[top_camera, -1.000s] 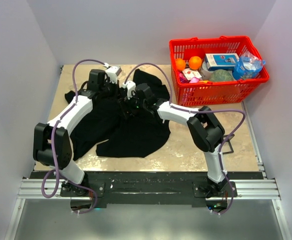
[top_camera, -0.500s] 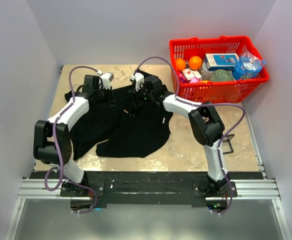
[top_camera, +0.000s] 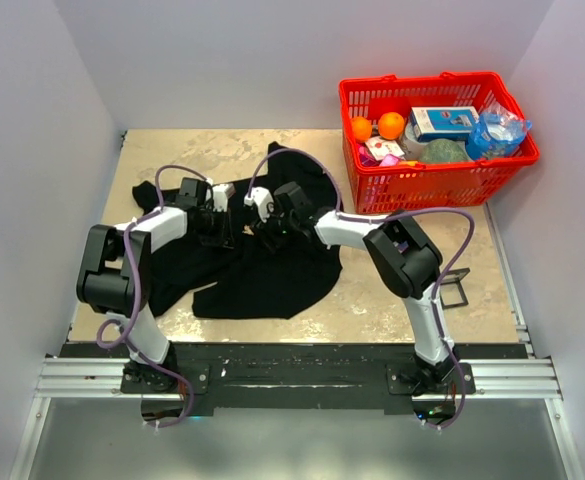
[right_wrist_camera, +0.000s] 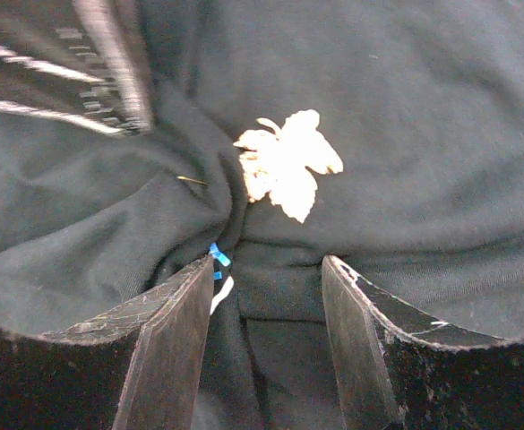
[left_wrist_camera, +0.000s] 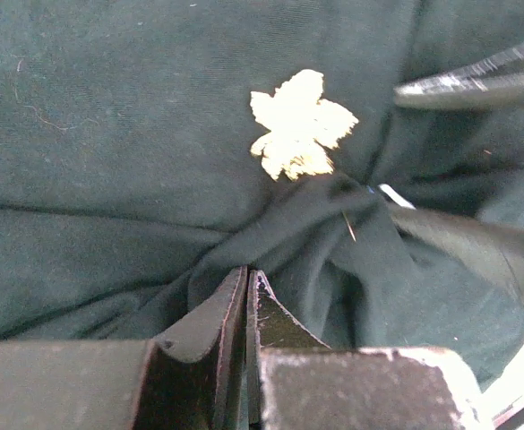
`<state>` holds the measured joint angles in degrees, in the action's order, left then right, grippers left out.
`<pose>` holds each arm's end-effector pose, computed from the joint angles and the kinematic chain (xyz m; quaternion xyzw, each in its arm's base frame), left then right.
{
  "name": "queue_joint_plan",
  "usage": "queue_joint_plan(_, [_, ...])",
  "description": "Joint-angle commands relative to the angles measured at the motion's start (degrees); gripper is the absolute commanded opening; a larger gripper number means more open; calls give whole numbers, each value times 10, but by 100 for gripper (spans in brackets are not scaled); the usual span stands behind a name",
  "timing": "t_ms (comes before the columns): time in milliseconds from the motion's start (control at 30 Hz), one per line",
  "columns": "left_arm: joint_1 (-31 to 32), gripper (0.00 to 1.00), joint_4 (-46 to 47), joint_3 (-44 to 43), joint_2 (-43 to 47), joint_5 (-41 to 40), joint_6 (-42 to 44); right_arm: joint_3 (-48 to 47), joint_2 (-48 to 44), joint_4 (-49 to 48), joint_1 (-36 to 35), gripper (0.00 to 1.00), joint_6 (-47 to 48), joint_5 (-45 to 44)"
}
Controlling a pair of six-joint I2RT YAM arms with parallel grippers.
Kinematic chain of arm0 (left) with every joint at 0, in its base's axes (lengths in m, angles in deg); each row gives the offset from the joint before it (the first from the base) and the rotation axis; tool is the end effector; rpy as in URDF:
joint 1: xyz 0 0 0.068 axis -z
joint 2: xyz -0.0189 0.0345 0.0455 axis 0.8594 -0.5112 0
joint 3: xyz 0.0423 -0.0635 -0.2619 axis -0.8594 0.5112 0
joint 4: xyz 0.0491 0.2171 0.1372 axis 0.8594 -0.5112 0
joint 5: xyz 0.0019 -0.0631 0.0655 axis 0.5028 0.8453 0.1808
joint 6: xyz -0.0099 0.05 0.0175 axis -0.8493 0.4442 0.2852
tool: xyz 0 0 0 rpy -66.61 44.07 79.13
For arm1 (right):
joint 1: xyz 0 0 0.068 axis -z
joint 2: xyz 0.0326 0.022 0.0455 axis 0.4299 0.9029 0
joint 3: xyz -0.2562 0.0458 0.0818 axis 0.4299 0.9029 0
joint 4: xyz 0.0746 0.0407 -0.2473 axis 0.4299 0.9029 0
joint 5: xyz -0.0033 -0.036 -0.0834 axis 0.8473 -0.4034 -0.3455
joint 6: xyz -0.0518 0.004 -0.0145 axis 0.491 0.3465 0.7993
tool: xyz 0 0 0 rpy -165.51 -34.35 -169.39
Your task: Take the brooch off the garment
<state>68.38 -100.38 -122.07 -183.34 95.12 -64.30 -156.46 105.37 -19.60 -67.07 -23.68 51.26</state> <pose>0.3354 -0.0674 0.1596 0.0658 0.9498 -0.2169 0.2157 0.3450 0.3224 0.1489 -0.4610 0.7662 0.2595 0.3647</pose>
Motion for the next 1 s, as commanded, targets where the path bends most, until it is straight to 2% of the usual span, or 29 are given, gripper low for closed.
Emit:
queue_joint_plan(0, [0,8,-5,8,-19,11,3,19,-34,9,-15,57,22,11])
queue_joint_plan(133, [0,7,-23,-3,-40,-3,16,-5,-38,11,1,57,17,-1])
queue_joint_plan(267, [0,5,-19,7,-40,-12,20,-65,-34,16,33,57,12,27])
queue_joint_plan(467, [0,0,-8,24,-31,-18,25,-137,14,43,55,56,21,70])
queue_joint_plan(667, [0,0,-8,23,-32,-22,31,-192,67,36,55,53,-6,122])
queue_joint_plan(967, [0,0,-11,19,-30,-30,35,-172,88,45,55,52,-31,168])
